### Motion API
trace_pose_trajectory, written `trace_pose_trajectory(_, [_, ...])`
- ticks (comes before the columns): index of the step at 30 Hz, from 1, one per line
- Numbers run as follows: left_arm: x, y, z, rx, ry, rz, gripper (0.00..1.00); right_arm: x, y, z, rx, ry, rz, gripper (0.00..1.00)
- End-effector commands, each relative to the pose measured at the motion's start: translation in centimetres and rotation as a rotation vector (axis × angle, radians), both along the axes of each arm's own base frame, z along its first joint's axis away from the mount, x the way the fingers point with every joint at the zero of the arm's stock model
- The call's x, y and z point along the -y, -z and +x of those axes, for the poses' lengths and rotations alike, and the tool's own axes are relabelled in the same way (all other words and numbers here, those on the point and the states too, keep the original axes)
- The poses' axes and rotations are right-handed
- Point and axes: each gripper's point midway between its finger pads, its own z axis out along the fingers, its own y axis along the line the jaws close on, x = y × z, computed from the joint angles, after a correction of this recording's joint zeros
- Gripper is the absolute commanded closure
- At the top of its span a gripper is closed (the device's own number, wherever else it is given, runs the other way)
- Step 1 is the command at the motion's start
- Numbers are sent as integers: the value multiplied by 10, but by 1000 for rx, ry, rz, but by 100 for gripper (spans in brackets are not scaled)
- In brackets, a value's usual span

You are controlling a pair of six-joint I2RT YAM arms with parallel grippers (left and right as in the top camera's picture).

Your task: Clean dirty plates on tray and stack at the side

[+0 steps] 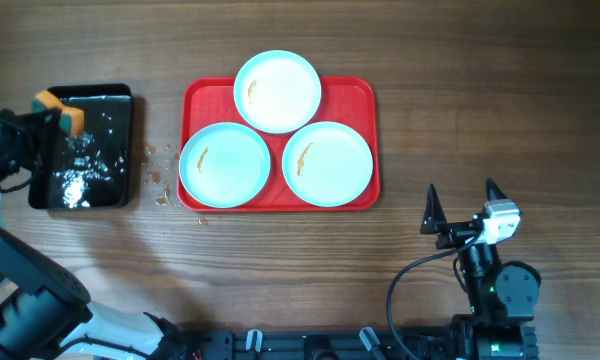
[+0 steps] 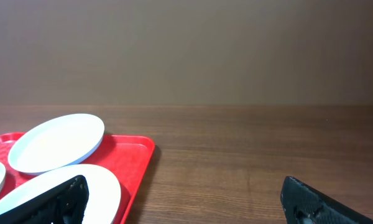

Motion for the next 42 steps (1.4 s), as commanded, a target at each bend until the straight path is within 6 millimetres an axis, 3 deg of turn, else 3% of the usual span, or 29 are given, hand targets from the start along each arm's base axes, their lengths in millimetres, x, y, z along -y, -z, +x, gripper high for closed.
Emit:
trace_pose_trajectory(1, [27,-48,2,333,255,119,96,2,-3,0,15,12,-13,0])
trace_pose_trajectory(3, [11,-31,7,225,158,147,96,2,-3,0,15,12,-13,0])
trace_pose_trajectory(5, [7,-28,6,141,83,11,96,2,-3,0,15,12,-13,0])
trace_pose_trajectory(8, [42,-86,-5,456,361,-27,96,2,-3,0,15,12,-13,0])
trace_pose_trajectory(11, [47,-100,-5,559,436,52,96,2,-3,0,15,13,-13,0])
trace_pose_trajectory(13, [32,-83,7,465,320,80,96,2,-3,0,15,12,-13,0])
trace_pose_trajectory(15, [11,-49,14,251,136,43,96,2,-3,0,15,12,-13,0])
trace_pose_trajectory(17, [-4,-2,3,-41,-63,-40,96,2,-3,0,15,12,-13,0])
trace_pose_trajectory(19, [-3,7,-2,-101,-88,-68,96,2,-3,0,15,13,-13,0])
trace_pose_trajectory(21, [6,-4,-1,-53,-37,-109,96,2,-3,0,15,12,-13,0])
trace_pose_trajectory(24, [21,-48,4,141,90,-101,96,2,-3,0,15,12,-13,0])
trace_pose_trajectory(27, [16,-66,2,158,47,2,96,2,-3,0,15,12,-13,0])
trace_pose_trajectory(29, [-22,-37,-9,-45,-171,218,96,2,-3,0,15,13,-13,0])
trace_pose_trajectory(31, [-58,5,-39,-338,-383,375,96,2,-3,0,15,12,-13,0])
trace_pose_trajectory(33, [-68,32,-59,-516,-448,455,96,2,-3,0,15,13,-13,0])
trace_pose_trajectory(36, [-46,55,-50,-533,-276,481,96,2,-3,0,15,12,-13,0])
trace_pose_trajectory(38, [-24,51,-34,-430,-167,407,96,2,-3,0,15,12,-13,0])
trace_pose_trajectory(40, [2,25,-11,-235,-44,332,96,7,-11,0,48,40,-27,0])
trace_pose_trajectory(42, [29,-19,6,9,83,262,96,7,-28,-1,116,41,-26,0])
